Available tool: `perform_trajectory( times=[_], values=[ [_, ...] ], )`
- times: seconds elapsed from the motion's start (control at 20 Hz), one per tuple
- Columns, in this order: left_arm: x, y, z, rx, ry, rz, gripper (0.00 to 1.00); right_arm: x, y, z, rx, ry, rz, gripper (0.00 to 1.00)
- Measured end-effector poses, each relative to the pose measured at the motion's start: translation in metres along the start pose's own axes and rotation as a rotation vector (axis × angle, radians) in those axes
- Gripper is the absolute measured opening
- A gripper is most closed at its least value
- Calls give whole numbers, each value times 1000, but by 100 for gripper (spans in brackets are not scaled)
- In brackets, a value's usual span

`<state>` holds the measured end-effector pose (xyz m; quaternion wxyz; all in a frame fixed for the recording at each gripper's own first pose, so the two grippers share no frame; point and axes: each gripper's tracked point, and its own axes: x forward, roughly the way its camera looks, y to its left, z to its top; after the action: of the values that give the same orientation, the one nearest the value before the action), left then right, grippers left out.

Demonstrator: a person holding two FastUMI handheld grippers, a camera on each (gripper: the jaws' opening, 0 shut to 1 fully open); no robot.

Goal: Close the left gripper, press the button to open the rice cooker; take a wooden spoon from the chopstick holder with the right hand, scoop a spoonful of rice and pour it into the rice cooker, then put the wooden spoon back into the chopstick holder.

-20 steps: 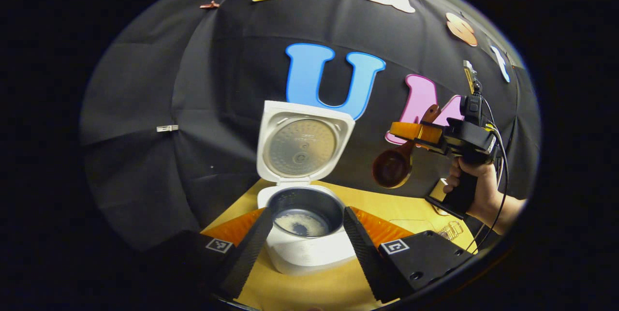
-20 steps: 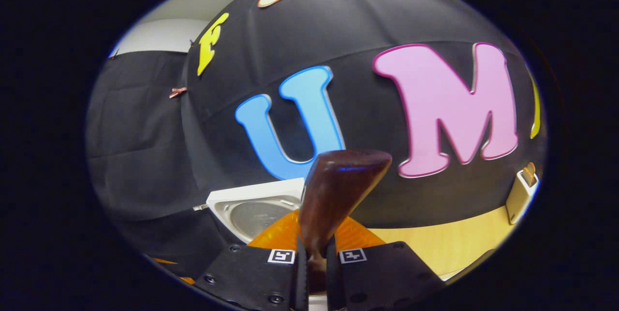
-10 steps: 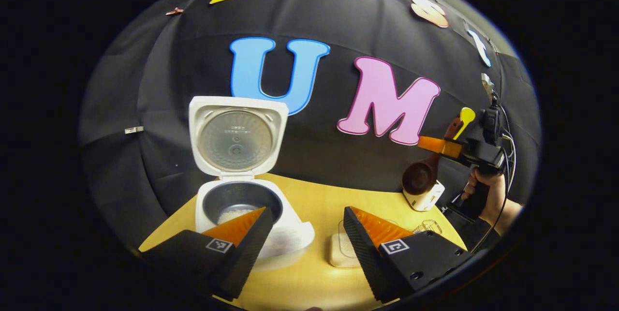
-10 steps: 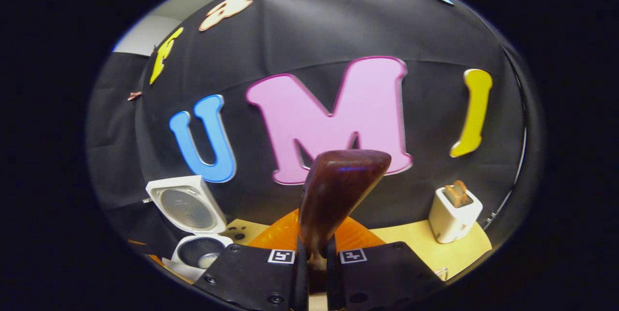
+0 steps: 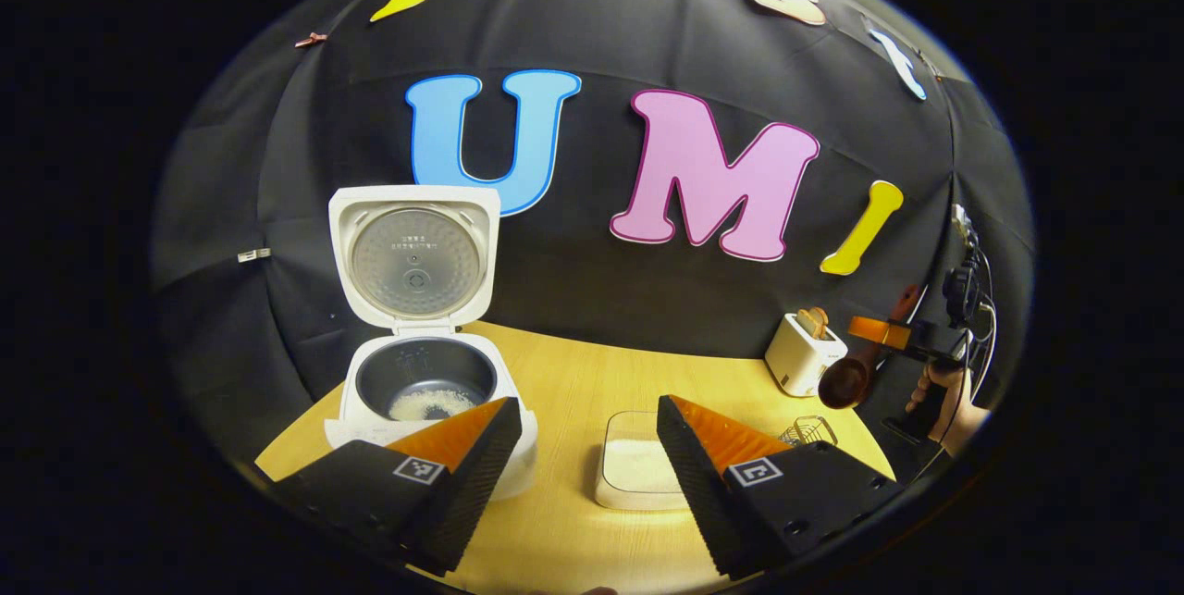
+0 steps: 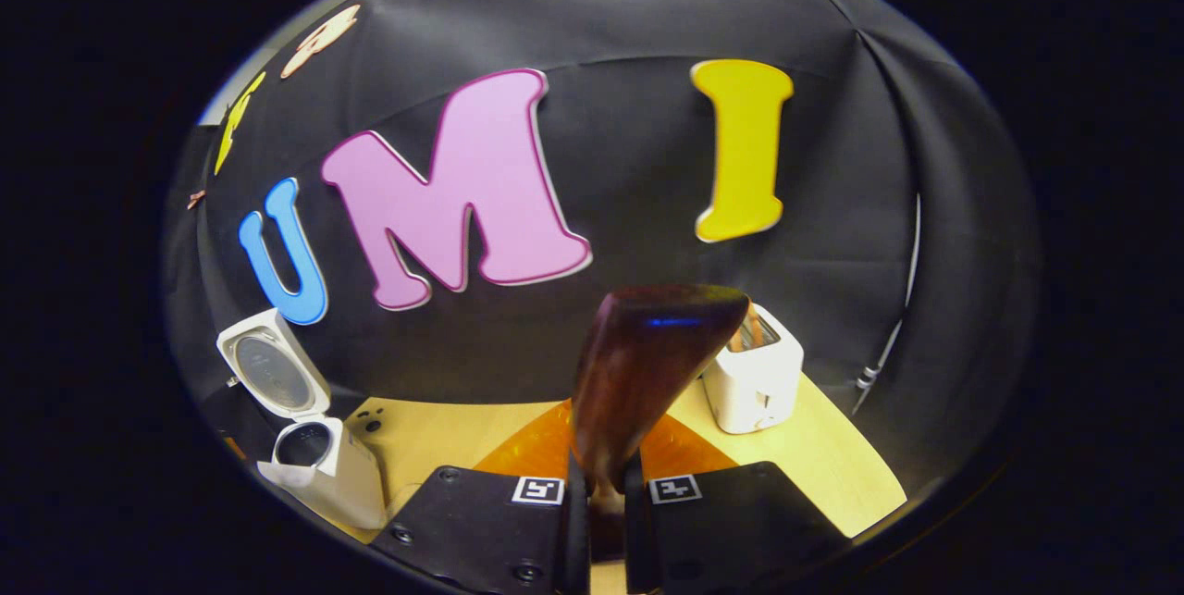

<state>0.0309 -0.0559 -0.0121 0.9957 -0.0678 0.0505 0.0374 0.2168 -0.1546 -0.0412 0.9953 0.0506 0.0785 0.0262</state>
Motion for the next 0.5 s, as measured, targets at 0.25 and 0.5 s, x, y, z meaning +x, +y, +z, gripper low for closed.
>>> perform_trajectory(
  times=[0.25,0.5],
  values=[
    [-4,-8,-10,16,8,26,95,16,-46,-48,65,72,-42,19],
    [-10,-5,-14,46,9,60,95,25,-73,-95,159,129,-82,19]
  ],
)
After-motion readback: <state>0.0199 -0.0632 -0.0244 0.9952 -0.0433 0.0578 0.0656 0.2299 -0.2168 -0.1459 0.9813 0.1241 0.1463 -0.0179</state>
